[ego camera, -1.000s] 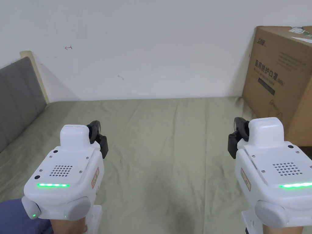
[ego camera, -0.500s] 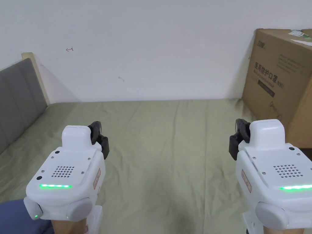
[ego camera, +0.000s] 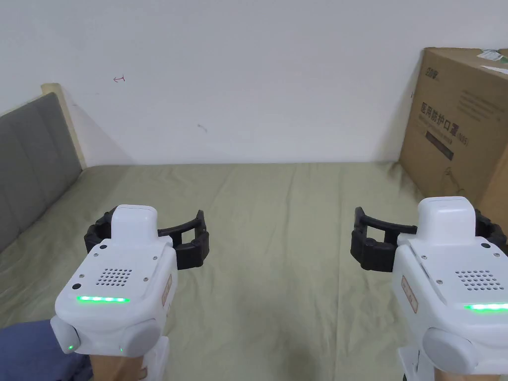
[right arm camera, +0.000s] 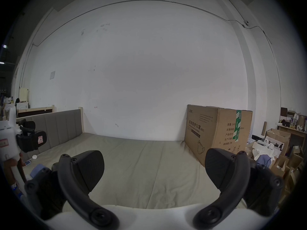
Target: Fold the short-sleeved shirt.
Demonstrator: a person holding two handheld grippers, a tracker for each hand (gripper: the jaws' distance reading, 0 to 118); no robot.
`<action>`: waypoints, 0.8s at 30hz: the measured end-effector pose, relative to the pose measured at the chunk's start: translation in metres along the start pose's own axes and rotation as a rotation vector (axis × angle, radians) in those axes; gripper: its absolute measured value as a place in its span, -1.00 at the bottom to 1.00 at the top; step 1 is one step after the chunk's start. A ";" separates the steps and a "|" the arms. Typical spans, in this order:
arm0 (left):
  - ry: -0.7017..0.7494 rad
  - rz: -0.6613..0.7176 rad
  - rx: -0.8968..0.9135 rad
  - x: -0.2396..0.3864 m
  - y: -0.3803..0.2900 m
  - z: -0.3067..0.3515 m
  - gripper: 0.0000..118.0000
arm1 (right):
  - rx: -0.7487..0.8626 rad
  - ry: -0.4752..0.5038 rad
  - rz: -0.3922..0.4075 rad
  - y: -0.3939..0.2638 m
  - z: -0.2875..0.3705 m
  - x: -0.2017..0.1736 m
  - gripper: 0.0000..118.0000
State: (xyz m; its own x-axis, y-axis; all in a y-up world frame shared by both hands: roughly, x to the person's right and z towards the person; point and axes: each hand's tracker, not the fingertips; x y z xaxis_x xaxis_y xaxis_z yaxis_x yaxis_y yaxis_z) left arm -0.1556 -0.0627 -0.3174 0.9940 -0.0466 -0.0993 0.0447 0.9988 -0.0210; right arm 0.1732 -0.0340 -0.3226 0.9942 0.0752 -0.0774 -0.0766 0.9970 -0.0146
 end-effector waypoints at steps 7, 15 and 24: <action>0.003 -0.023 0.023 0.000 0.001 0.003 0.90 | 0.006 -0.007 -0.007 0.001 0.001 0.002 1.00; 0.004 -0.032 0.040 0.001 0.001 0.003 0.90 | 0.013 -0.013 -0.005 0.000 0.002 0.001 1.00; 0.004 -0.029 0.049 0.003 0.003 0.006 0.90 | 0.028 -0.023 -0.014 0.003 0.009 0.004 1.00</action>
State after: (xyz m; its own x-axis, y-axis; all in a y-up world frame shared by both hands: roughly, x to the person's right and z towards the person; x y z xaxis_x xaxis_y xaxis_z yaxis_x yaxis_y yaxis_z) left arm -0.1518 -0.0598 -0.3117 0.9918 -0.0755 -0.1031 0.0784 0.9966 0.0244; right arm 0.1773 -0.0304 -0.3137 0.9967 0.0609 -0.0545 -0.0603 0.9981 0.0127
